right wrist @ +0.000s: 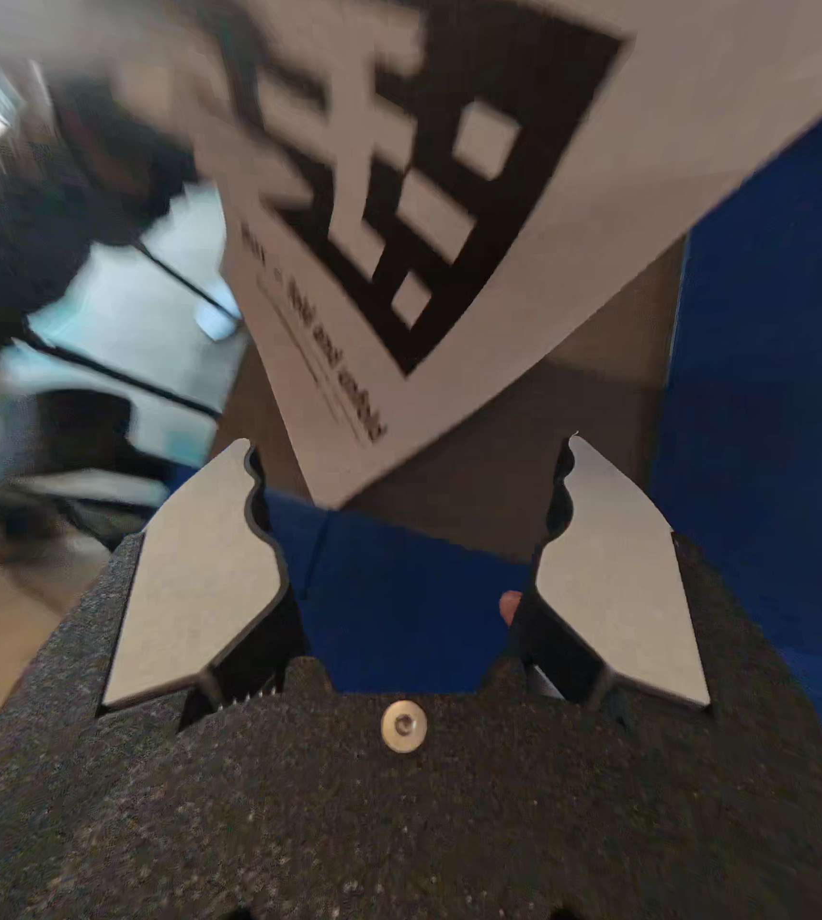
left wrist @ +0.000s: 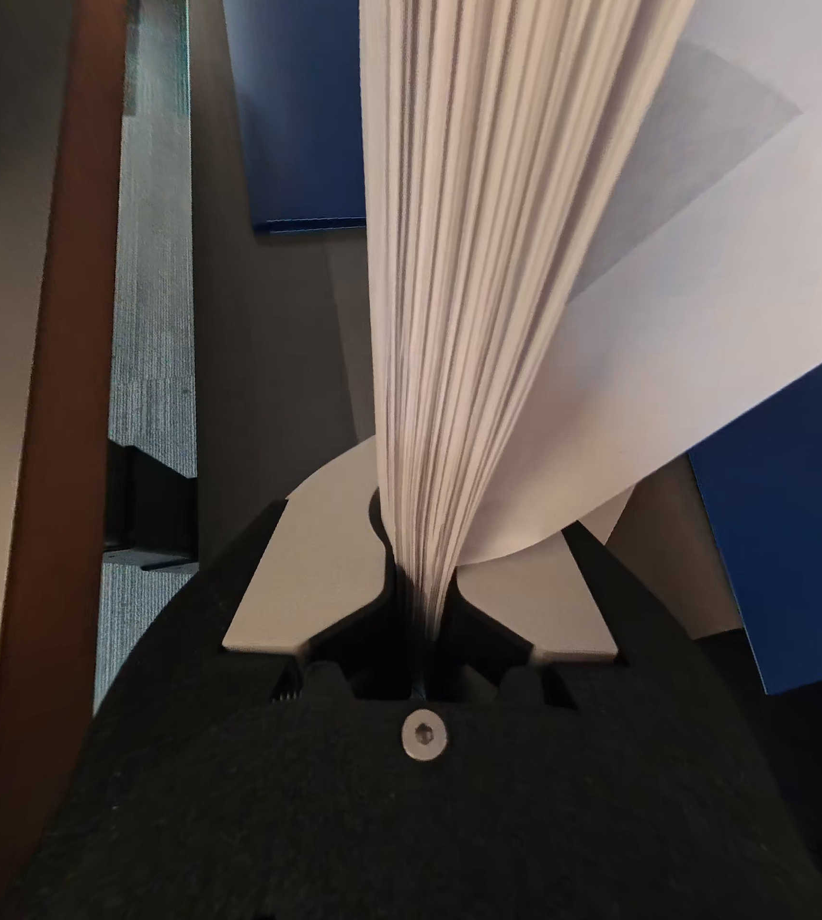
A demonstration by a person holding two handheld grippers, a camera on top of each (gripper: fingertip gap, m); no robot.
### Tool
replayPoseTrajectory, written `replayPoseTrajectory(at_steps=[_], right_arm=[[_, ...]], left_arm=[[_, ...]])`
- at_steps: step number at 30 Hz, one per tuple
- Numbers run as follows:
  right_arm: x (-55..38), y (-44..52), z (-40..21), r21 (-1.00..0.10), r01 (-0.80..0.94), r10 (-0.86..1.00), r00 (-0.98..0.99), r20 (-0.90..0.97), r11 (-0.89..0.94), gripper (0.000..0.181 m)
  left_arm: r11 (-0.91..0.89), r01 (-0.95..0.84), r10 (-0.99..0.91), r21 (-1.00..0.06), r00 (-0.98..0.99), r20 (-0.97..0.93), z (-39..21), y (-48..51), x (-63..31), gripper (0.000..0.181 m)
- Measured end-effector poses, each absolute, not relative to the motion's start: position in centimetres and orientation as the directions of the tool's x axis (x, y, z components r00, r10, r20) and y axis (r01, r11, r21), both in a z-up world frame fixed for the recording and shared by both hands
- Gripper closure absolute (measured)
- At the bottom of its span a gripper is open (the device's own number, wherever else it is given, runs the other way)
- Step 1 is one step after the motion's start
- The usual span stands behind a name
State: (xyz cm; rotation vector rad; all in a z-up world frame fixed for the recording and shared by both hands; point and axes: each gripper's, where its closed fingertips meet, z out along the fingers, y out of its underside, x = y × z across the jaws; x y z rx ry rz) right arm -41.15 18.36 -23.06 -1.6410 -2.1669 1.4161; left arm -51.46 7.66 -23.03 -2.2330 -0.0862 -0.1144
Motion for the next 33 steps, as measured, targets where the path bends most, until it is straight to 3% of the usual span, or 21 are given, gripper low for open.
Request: replayPoseTrajectory(at_steps=[1, 3, 7, 10, 11, 13, 16, 26, 33], right_arm=[[-42.5, 18.5, -23.0, -0.681, 0.726, 0.757, -0.393, -0.522, -0.092, 0.073], [-44.8, 18.3, -23.7, -0.678, 0.721, 0.718, -0.397, -0.572, -0.141, 0.081], [-47.1, 15.8, -26.6, -0.63, 0.774, 0.667, -0.436, -0.604, -0.065, 0.09], [-48.4, 14.7, -26.9, -0.6, 0.793, 0.612, -0.421, -0.669, -0.11, 0.12], [-48.4, 14.8, -27.1, -0.59, 0.8, 0.611, -0.417, -0.673, -0.104, 0.138], [-47.8, 14.6, -27.0, -0.546, 0.832, 0.557, -0.406, -0.724, -0.104, 0.149], [-46.6, 14.6, -27.8, -0.444, 0.889, 0.553, -0.317, -0.77, -0.108, 0.151], [-41.1, 15.3, -28.3, -0.335, 0.938, 0.635, -0.207, -0.745, -0.087, 0.158], [-39.5, 15.4, -28.4, -0.315, 0.948, 0.675, -0.208, -0.708, -0.038, 0.157]], left_arm=[[-0.602, 0.114, 0.032, -0.79, 0.992, 0.118, -22.9, 7.5, -51.3, 0.164], [-0.567, 0.135, 0.046, -0.813, 0.99, 0.132, -22.7, 7.1, -51.3, 0.164], [-0.498, 0.174, 0.049, -0.85, 0.984, 0.172, -22.3, 6.4, -51.2, 0.165], [-0.471, 0.186, 0.044, -0.862, 0.981, 0.187, -22.2, 6.0, -51.2, 0.165], [-0.479, 0.2, 0.054, -0.855, 0.979, 0.199, -22.4, 5.8, -51.2, 0.164], [-0.49, 0.266, 0.084, -0.83, 0.962, 0.259, -22.9, 5.5, -51.3, 0.164], [-0.52, 0.388, 0.105, -0.761, 0.913, 0.394, -24.2, 5.6, -50.8, 0.165], [-0.636, 0.603, 0.158, -0.481, 0.712, 0.684, -28.4, 6.7, -47.0, 0.16], [-0.489, 0.834, 0.18, -0.256, 0.384, 0.906, -27.8, 6.3, -43.5, 0.161]])
